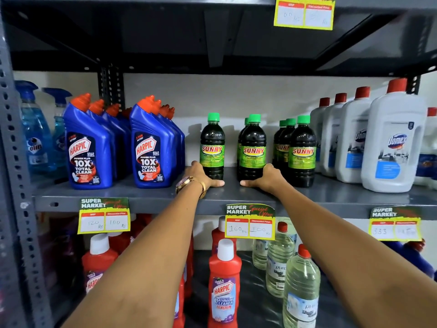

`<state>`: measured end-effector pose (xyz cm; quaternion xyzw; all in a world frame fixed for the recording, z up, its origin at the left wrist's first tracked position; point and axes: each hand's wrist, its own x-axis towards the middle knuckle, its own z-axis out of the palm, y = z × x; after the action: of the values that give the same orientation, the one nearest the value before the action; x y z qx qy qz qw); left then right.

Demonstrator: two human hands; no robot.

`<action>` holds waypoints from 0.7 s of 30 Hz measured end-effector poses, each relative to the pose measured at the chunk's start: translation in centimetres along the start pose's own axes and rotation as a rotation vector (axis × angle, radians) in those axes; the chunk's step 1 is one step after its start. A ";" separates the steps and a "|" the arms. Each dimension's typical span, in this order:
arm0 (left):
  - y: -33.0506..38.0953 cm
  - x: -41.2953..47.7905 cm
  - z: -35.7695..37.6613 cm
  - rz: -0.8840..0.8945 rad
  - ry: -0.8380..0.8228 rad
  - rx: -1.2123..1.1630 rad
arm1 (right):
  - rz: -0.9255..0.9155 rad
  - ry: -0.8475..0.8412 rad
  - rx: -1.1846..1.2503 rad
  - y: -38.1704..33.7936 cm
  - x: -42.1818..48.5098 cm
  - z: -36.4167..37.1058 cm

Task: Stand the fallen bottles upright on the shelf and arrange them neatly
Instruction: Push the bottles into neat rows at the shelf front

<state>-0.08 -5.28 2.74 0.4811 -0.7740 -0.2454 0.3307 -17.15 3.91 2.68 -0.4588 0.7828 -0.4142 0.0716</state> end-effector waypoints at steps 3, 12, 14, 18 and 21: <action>0.0 -0.6 0.1 -0.019 0.025 0.058 | 0.040 -0.020 0.120 0.1 -0.2 -0.7; -1.2 -5.2 0.3 0.471 0.165 0.063 | 0.048 0.139 0.441 6.4 -1.4 -6.6; 0.1 -5.1 0.3 0.547 0.098 0.041 | 0.082 0.248 0.350 7.9 -0.3 -7.6; 3.8 -4.6 1.4 0.631 -0.121 0.047 | 0.179 0.241 0.230 8.0 0.7 -8.6; 5.5 -4.3 3.6 0.636 -0.264 0.209 | 0.099 0.140 0.262 9.2 2.7 -8.5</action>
<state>-4.60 1.18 3.02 0.2117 -0.9418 -0.1100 0.2367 -28.93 8.93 2.27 -0.3762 0.7469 -0.5398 0.0964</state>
